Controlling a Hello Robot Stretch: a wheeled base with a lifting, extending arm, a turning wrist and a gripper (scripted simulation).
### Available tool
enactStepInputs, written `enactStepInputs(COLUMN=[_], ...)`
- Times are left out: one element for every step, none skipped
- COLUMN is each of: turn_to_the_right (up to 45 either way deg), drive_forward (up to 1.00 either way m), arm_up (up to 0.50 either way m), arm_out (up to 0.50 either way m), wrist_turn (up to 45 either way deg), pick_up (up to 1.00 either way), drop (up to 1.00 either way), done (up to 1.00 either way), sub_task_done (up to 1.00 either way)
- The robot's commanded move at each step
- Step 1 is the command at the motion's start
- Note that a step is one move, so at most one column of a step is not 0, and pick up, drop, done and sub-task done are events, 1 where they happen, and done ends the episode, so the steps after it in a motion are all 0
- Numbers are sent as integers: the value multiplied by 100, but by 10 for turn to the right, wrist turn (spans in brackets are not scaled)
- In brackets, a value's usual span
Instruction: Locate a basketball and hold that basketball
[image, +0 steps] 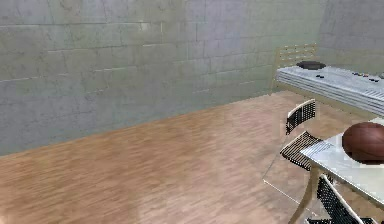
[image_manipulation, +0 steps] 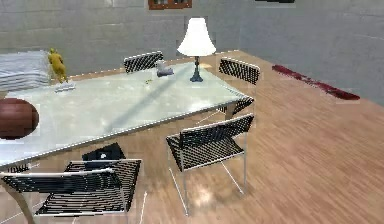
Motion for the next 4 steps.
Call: enactStepInputs(turn_to_the_right=[180, 0, 30, 0], drive_forward=[0, 100, 0, 40], arm_up=[0, 0, 0, 0], arm_out=[0, 0, 0, 0], wrist_turn=[0, 0, 0, 0], pick_up=[0, 0, 0, 0], drop=[0, 0, 0, 0], done=[0, 0, 0, 0], sub_task_done=[0, 0, 0, 0])
